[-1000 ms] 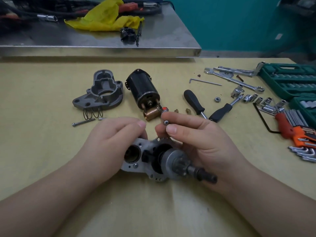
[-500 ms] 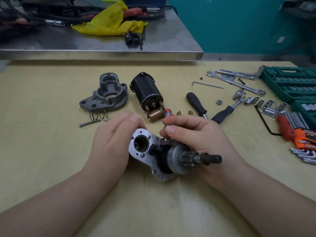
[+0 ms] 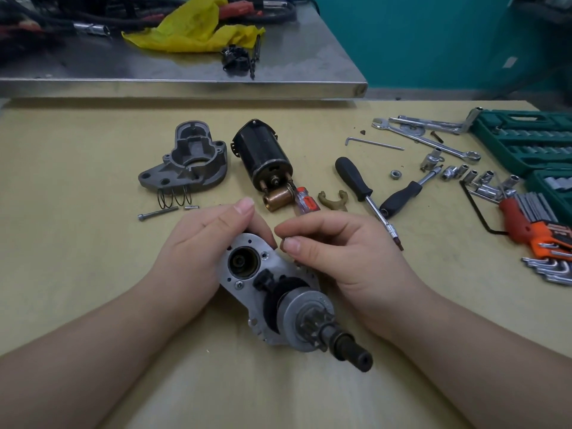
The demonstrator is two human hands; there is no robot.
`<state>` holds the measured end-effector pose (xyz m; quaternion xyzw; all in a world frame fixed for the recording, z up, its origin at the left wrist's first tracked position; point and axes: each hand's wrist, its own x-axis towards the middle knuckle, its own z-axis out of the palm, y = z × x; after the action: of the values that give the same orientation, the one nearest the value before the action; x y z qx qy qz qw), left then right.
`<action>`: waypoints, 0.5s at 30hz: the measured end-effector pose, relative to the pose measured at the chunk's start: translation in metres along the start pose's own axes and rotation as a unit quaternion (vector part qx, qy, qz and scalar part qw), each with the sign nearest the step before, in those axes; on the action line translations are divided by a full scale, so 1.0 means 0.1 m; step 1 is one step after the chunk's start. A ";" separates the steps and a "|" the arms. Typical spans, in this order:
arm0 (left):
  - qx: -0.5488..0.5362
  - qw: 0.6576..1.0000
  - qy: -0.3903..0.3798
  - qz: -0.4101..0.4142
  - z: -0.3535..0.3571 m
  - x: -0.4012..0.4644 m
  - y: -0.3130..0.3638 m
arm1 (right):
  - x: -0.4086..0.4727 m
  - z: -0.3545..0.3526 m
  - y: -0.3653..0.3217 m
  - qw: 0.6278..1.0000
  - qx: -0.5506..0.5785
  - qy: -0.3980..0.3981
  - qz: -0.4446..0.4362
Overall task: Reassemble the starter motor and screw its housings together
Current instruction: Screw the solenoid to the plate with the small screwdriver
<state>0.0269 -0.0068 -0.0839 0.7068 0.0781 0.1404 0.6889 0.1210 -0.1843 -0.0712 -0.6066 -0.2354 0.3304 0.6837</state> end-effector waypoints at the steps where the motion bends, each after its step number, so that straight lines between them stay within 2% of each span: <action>1: 0.000 1.000 0.000 0.002 -0.01 0.01 -0.01 | 0.00 0.00 0.00 1.000 0.000 -0.005 0.001; 7: 0.015 1.000 0.005 0.001 -0.01 0.05 -0.03 | 0.00 -0.01 -0.01 1.000 0.017 -0.011 -0.004; 15: 0.031 0.999 0.033 -0.009 -0.04 0.05 -0.08 | -0.01 0.00 0.01 0.996 -0.080 -0.029 -0.013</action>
<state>0.0307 -0.0011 -0.0914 0.7219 0.1116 0.1548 0.6652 0.1198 -0.1849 -0.0722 -0.6469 -0.2884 0.3190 0.6297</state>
